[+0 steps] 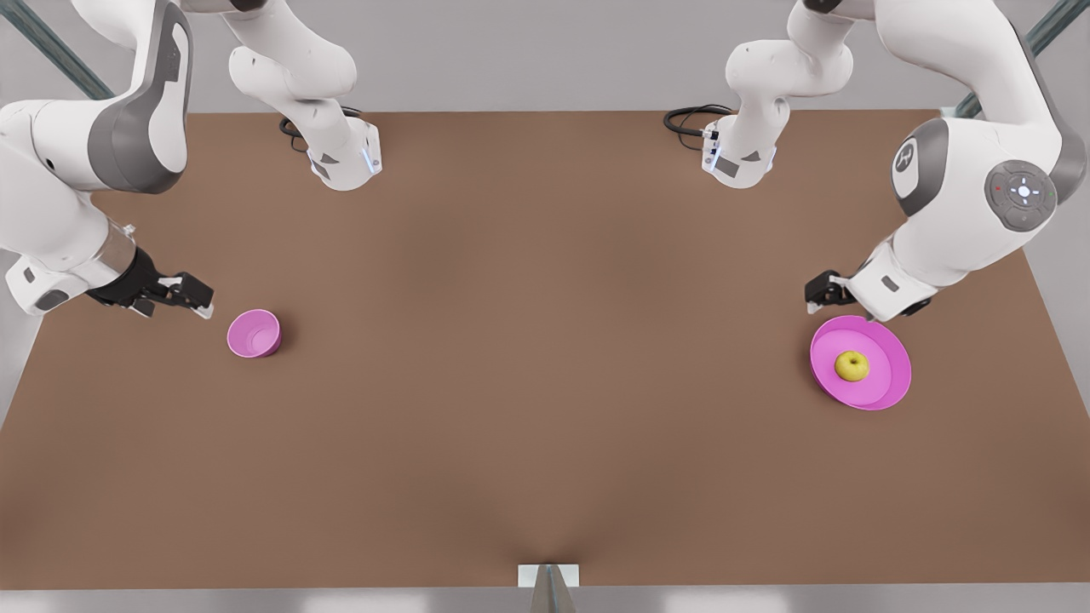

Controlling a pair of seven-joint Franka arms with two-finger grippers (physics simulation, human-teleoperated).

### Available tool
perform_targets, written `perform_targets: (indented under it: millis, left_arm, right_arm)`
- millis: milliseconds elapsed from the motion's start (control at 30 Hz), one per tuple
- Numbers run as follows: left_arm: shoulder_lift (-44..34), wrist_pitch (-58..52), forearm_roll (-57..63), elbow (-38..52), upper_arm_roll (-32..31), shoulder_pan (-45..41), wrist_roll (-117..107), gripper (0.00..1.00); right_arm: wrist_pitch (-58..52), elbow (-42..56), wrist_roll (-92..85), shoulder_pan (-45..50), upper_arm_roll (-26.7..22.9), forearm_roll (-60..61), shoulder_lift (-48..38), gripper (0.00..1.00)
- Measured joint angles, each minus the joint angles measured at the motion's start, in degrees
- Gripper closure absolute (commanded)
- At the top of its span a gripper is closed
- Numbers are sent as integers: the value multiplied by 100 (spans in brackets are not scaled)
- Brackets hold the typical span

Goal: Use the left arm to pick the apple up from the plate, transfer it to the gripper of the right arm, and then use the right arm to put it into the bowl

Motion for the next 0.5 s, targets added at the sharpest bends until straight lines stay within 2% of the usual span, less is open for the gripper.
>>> perform_targets:
  millis: [100, 333, 500]
  left_arm:
    - [134, 188, 55, -147, 171, -91, 6, 0]
    - [470, 2013, -464, -2197, 1509, 75, 390, 0]
    - [733, 3297, -774, -2839, 1761, 185, 877, 0]
  right_arm:
    - [34, 0, 6, 0, 0, 0, 1, 0]
    - [69, 0, 15, 1, 0, 0, 4, 0]
    - [78, 0, 20, 2, 0, 0, 10, 0]
